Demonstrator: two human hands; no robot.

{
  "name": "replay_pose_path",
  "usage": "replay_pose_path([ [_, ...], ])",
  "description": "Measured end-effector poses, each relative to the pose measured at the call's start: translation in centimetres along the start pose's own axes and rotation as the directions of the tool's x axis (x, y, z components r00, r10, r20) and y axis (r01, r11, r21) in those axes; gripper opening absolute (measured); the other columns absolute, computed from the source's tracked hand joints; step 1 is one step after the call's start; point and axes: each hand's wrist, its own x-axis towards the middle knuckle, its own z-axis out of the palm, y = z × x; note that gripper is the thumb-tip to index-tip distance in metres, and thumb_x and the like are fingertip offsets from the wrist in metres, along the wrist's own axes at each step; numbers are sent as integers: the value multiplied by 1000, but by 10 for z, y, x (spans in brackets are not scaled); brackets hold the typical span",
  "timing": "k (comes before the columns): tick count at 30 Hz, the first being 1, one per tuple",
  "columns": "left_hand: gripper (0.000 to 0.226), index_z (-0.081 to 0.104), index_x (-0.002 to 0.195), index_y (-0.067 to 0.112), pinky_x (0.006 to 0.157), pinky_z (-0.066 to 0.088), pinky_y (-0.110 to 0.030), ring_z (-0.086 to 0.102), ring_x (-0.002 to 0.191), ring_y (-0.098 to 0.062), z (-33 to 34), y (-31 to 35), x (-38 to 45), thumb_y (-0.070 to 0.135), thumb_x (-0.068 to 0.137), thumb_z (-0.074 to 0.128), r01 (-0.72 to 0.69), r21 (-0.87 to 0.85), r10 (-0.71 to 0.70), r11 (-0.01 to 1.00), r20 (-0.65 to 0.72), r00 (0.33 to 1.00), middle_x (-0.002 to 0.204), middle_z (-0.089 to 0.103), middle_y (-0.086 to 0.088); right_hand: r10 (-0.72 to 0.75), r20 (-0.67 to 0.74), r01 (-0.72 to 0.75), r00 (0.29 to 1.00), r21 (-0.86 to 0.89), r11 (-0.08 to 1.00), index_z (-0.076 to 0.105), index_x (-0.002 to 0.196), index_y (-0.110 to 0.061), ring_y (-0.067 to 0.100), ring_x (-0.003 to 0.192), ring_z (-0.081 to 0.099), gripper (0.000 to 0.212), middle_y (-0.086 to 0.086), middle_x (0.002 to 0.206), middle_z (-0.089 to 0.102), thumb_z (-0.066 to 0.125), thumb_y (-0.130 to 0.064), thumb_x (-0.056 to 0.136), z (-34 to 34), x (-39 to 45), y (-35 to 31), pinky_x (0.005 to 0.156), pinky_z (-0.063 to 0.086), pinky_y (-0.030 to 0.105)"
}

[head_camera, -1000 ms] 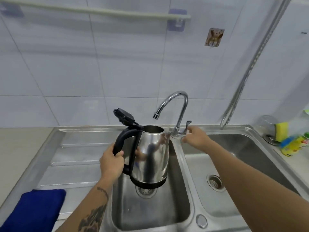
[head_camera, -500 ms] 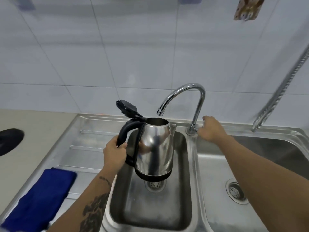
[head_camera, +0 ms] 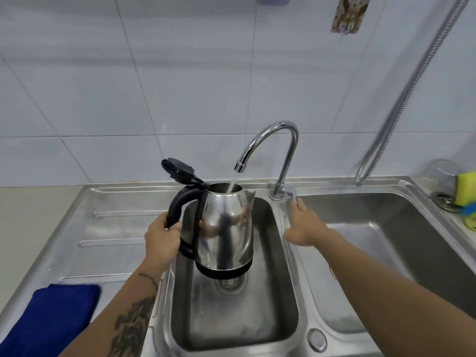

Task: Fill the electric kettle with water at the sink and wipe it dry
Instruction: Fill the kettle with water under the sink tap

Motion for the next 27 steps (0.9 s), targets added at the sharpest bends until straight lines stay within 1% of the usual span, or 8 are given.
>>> replay_pose_path([
  [4,12,66,99,17,70,41,-32,58,76,-15,-1,-2,3,10,93,58,14,-5,-14,1000,21,1000,85,67,-3,29,-41,-27,999,35,999,16,159,-8,38,149,26,92,8,167,15,58,-23,79,0,-6,-9,115,36,52],
  [9,14,65,97,21,73,42,-32,60,79,-16,-4,-8,6,10,93,58,23,-19,-22,1000,43,999,87,68,-3,-31,-223,37,974,21,999,41,150,-14,32,143,37,74,6,158,38,58,-16,77,3,-16,-39,114,33,50],
  [12,13,65,92,22,73,43,-34,61,79,-19,-7,-12,8,11,92,59,30,-17,-30,999,36,999,85,68,-4,-39,-185,81,982,225,971,46,149,-16,30,142,43,69,7,154,48,58,-12,82,3,-13,-58,114,34,43],
  [15,14,64,87,24,75,49,-39,63,83,-27,-13,-15,10,11,91,60,50,-43,-48,998,38,998,84,69,-7,-67,103,-9,992,603,798,41,154,-13,23,142,45,72,5,154,49,70,-15,88,6,-7,-71,110,39,35],
  [17,15,64,89,25,81,50,-41,64,86,-28,-19,-16,10,11,91,61,55,-65,-52,996,42,998,86,69,-5,-102,231,-98,968,716,691,45,150,-24,22,139,47,72,-2,149,53,76,-22,85,11,-7,-80,105,40,43],
  [20,17,65,90,28,89,51,-45,65,92,-27,-26,-16,11,11,91,63,49,-99,-45,994,49,998,90,71,-1,-137,233,-101,963,779,619,46,144,-31,18,129,53,70,-10,134,60,79,-22,83,22,-7,-93,108,38,49],
  [23,20,67,87,29,92,52,-50,67,93,-29,-33,-18,15,10,90,63,47,-132,-39,990,62,997,90,72,-2,-182,164,-49,970,859,510,40,144,-28,10,107,61,73,-10,122,63,78,-9,84,30,-9,-101,86,45,30],
  [27,32,70,86,39,94,52,-54,69,96,-27,-37,-21,18,8,90,64,53,-187,-38,981,85,996,95,74,2,-215,106,2,971,892,451,39,150,-29,18,113,65,87,-3,127,67,80,-3,78,38,-13,-103,84,50,31],
])
